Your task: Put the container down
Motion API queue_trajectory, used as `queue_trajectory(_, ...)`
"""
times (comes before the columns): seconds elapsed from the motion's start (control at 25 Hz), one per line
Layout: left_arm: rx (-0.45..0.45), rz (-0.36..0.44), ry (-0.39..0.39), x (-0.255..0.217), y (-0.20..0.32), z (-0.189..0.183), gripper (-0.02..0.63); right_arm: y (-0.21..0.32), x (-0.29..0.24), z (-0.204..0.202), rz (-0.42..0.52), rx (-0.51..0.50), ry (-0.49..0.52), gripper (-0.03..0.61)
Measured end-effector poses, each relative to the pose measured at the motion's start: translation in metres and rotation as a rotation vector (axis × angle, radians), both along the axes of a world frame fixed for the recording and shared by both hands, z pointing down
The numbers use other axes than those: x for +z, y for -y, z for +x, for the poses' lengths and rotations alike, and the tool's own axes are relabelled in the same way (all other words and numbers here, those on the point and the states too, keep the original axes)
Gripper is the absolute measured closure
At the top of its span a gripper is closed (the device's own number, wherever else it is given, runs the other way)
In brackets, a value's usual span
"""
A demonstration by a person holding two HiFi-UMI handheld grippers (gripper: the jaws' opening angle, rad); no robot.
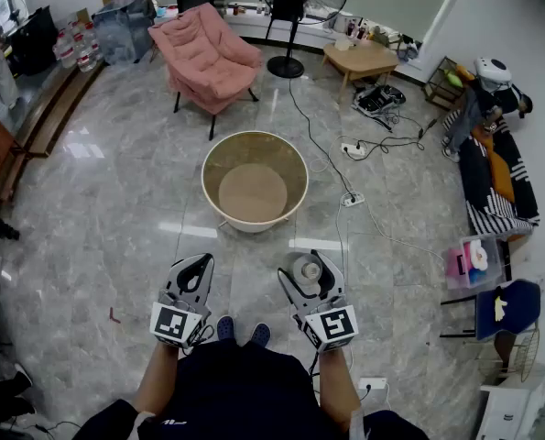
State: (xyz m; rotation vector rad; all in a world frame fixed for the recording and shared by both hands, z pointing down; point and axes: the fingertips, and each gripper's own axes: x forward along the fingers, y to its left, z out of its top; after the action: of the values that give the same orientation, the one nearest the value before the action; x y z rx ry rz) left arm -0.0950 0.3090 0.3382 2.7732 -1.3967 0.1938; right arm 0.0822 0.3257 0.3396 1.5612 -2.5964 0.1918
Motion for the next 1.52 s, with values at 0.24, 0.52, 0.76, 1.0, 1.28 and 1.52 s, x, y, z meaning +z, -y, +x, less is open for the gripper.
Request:
queue_trajectory(0.24, 0.017, 0.036, -0.024, -0.003, -0.003, 0.009, 0.589, -0.001, 0.000, 0.007, -0.002, -0.001, 0.001, 0.247)
queue_trajectory(0.52, 0.008, 0.041, -0.001, -0.005, -0.003, 0.015, 0.589, 0.001, -0.002, 0.011, -0.001, -0.008, 0.007, 0.247)
queue_trajectory(0.76, 0.000, 0.020, 0.019, -0.003, -0.010, 0.018, 0.589, -0.004, 0.006, 0.014, -0.011, -0.009, -0.022, 0.247)
queue_trajectory(1.0, -0.001, 0.048, -0.005, -0.006, -0.017, 0.030, 0.589, -0.009, 0.008, 0.020, -0.005, -0.042, -0.038, 0.247)
queue_trajectory(1.28, -0.020, 0.033, 0.053, 0.009, -0.025, 0.052, 0.589, -0.014, 0.018, 0.037, -0.013, -0.093, -0.084, 0.247)
queue_trajectory(1.52, -0.024, 0.036, 0.079, 0.013, -0.028, 0.061, 0.589, -0.009, 0.030, 0.048, -0.030, -0.111, -0.073, 0.247)
